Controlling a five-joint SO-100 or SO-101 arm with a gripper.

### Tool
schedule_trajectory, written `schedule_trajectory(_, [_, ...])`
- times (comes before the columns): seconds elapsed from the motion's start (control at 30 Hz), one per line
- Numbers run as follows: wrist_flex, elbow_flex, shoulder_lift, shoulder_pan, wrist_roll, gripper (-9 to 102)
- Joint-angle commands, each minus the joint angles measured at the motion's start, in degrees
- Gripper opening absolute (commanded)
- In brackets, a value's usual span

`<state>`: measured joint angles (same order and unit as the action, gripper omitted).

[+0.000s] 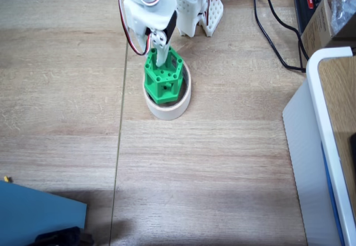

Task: Grasp a component and put it in the bin.

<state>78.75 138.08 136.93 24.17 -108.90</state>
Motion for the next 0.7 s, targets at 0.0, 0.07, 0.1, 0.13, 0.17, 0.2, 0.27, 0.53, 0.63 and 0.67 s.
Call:
schedule_trajectory(0.0, [-0.62, -3.87, 0.09, 0.26, 0.26, 3])
schedule_trajectory(0.07, [-0.62, -3.87, 0.09, 0.26, 0.26, 5])
schedule_trajectory(0.1, [-0.62, -3.87, 0.09, 0.26, 0.26, 6])
schedule_trajectory(0.13, [-0.62, -3.87, 0.09, 0.26, 0.35, 7])
schedule_trajectory(0.17, [-0.62, -3.87, 0.09, 0.26, 0.35, 8])
schedule_trajectory(0.2, [-0.62, -3.87, 0.09, 0.26, 0.26, 9])
schedule_trajectory(0.27, [-0.62, -3.87, 0.09, 0.26, 0.26, 11])
schedule_trajectory(0.53, [-0.62, -4.13, 1.14, 0.18, 0.18, 13])
schedule_trajectory(0.63, [-0.62, -4.83, 1.14, 0.18, 0.18, 13])
schedule_trajectory(0.67, [-0.62, -4.92, 1.14, 0.26, 0.18, 13])
